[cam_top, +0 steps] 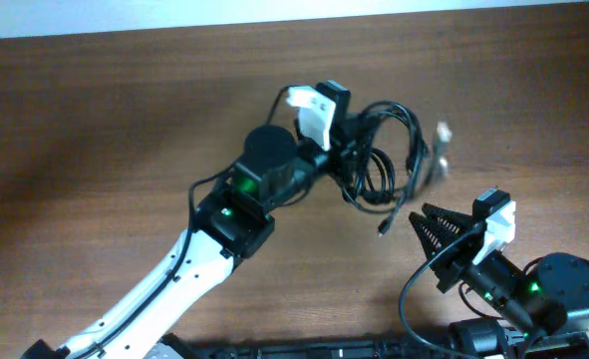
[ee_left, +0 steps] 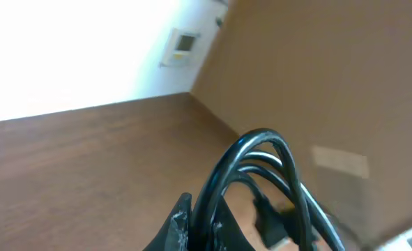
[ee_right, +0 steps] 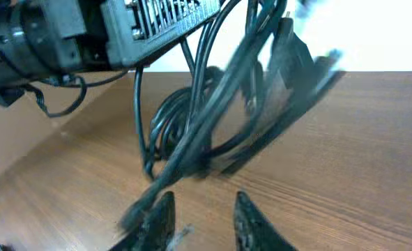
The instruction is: Untangle cables
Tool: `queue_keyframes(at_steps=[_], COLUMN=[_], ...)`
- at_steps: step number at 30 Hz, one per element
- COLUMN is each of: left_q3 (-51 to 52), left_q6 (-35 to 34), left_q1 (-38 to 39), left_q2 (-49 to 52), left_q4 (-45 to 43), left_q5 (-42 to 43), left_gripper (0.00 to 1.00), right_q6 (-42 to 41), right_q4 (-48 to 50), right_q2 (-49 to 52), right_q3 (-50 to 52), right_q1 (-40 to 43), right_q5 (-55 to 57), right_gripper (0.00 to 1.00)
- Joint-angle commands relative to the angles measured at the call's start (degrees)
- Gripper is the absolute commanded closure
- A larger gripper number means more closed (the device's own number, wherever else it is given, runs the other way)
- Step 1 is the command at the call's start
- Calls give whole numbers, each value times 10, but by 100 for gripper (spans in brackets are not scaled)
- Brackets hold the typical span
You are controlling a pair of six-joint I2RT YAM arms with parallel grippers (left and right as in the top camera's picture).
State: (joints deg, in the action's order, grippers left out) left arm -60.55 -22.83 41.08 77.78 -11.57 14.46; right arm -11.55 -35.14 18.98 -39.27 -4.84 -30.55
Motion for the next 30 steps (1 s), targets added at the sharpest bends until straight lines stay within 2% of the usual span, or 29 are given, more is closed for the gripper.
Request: queue_keyframes(at_steps=[1,2,3,6,7,11,12,18,21,24,30], left_q3=[-16,-16,-16,-16,-16,-16,-16,-16,-16,-16,-16], left_q6=[-7,-7,-7,-7,3,204,228,253,256,257,257], left_q1=[-33,-40,-46,-49,-49,-49,-49,-49,-49,-49,-89], left_q2=[-16,-16,-16,-16,-16,-16,-16,-16,-16,-16,-16], left_q4=[23,25,24,26,25,18,17,-15,-59,-77,-49], left_q5=[-25,-25,-25,-17,11,214,249,380,435,479,463], left_gripper=[100,100,100,100,100,100,100,100,100,100,100], right_q6=[4,4,4,3,2,2,2,2,-1,-43,-61], right_q4=[0,0,0,0,0,0,0,-17,-71,-120,-131], right_q2=[2,2,2,2,2,2,2,2,2,2,2], right_q3=[5,5,5,5,5,5,5,5,5,5,5], right_q1=[0,0,0,0,0,0,0,0,0,0,0], right_q5=[12,13,13,19,23,35,52,138,235,315,317], right_gripper=[35,22,18,15,14,14,14,14,14,14,13])
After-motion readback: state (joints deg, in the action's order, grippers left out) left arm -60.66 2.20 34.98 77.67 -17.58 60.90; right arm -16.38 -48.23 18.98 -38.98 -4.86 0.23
